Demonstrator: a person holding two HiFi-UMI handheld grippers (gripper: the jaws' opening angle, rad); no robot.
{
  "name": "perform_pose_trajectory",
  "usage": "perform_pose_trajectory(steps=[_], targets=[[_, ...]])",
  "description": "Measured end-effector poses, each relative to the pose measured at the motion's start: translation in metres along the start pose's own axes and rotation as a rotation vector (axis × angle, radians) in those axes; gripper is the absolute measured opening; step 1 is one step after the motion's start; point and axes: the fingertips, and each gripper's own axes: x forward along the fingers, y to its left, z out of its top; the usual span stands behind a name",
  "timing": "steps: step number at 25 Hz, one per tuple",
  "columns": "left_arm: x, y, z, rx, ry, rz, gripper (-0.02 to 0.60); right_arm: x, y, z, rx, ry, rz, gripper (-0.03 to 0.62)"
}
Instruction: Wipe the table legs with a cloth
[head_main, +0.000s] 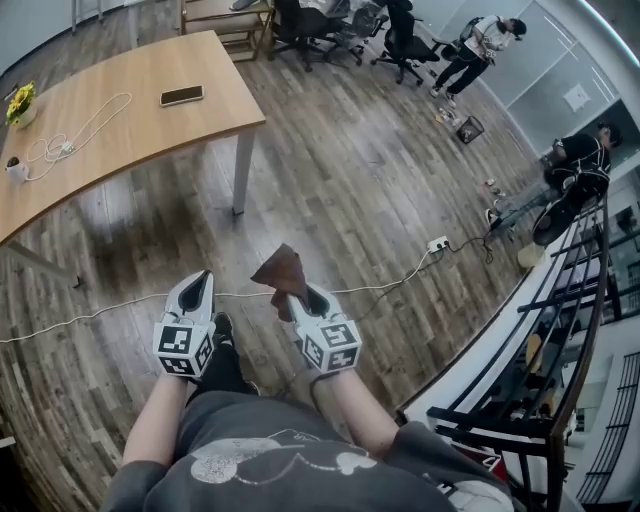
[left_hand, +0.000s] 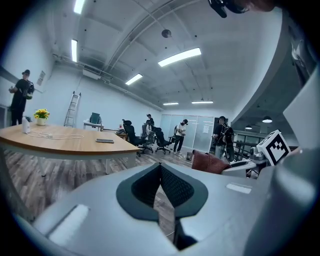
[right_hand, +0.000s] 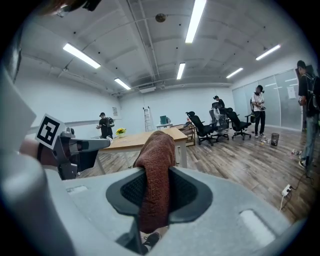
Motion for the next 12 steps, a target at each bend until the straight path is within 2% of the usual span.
perform_pose_trajectory(steps=[12], targets=[[0.104, 0.069, 0.043, 0.01, 0.01, -0.06, 0.02, 0.106, -0.038, 0.063, 0.02, -0.004, -0.069, 0.089]])
